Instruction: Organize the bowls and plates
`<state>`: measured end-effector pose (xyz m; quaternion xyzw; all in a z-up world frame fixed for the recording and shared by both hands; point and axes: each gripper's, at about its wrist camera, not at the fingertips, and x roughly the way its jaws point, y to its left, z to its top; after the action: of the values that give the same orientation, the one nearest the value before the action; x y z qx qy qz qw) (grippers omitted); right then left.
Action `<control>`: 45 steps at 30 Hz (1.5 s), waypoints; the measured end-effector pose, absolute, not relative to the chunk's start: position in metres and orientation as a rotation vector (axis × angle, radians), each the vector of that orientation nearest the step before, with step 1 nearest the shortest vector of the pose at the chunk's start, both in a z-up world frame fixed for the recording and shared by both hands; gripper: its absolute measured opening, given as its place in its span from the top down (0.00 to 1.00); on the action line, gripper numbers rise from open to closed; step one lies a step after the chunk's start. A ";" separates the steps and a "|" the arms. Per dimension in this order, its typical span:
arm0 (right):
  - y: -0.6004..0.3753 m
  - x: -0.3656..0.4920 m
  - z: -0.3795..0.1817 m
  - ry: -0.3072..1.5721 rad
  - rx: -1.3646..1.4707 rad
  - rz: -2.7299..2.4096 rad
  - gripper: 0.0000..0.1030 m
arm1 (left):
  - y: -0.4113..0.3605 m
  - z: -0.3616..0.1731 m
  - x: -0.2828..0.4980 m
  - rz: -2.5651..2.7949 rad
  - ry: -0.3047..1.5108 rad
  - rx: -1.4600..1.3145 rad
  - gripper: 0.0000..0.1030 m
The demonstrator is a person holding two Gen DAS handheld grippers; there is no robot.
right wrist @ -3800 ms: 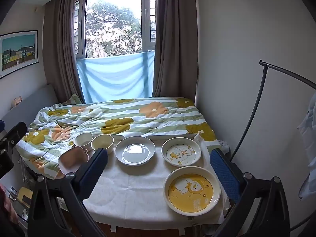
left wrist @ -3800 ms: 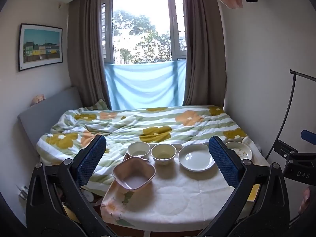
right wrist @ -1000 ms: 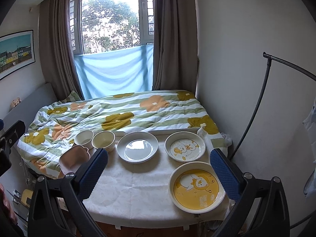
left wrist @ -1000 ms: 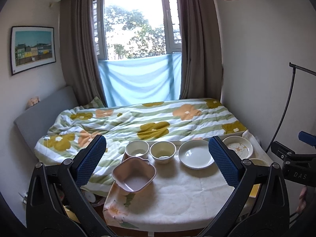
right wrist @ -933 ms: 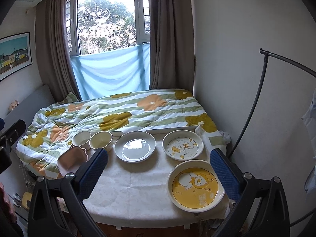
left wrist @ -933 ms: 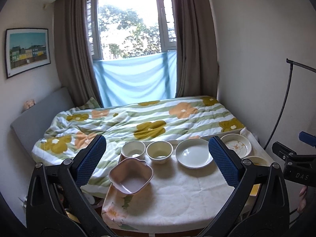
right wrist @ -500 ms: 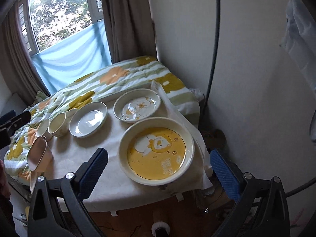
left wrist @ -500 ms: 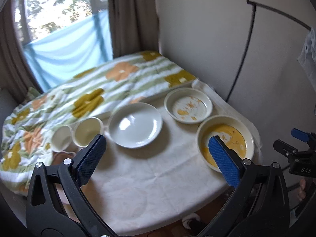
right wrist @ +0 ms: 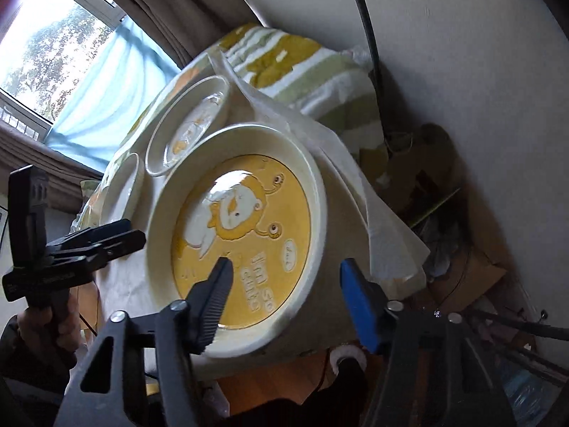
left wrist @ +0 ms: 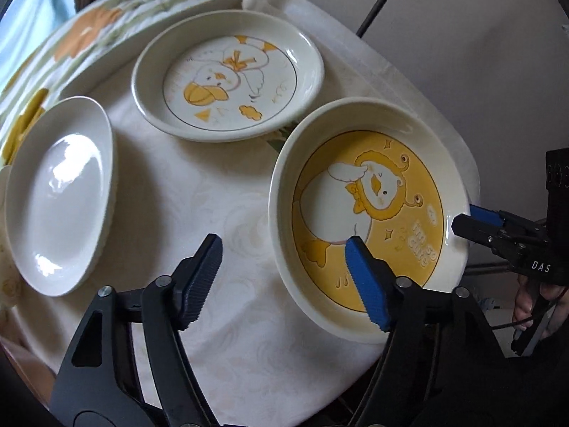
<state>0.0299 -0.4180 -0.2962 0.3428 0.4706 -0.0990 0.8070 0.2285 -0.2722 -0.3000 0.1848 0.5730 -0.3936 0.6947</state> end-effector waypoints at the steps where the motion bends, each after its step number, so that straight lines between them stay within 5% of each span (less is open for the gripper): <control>1: -0.421 0.032 -0.299 1.012 0.733 -0.210 0.52 | -0.277 -0.307 0.230 -0.882 1.293 0.419 0.45; 5: -0.430 0.038 -0.302 1.032 0.723 -0.195 0.74 | -0.288 -0.324 0.233 -0.899 1.338 0.438 0.61; 10: -0.436 0.045 -0.304 1.035 0.701 -0.190 0.84 | -0.300 -0.334 0.229 -0.935 1.358 0.434 0.78; 29: -0.423 0.061 -0.296 1.066 0.612 -0.156 0.85 | -0.272 -0.303 0.222 -0.914 1.272 0.431 0.78; 45: -0.337 0.134 -0.243 1.081 0.383 0.206 0.85 | -0.113 -0.228 0.187 -0.572 1.184 0.156 0.78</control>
<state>0.1342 -0.3369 -0.2429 0.1810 0.5103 0.0975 0.8351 0.1871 -0.1134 -0.2276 0.0725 0.5499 -0.2655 0.7886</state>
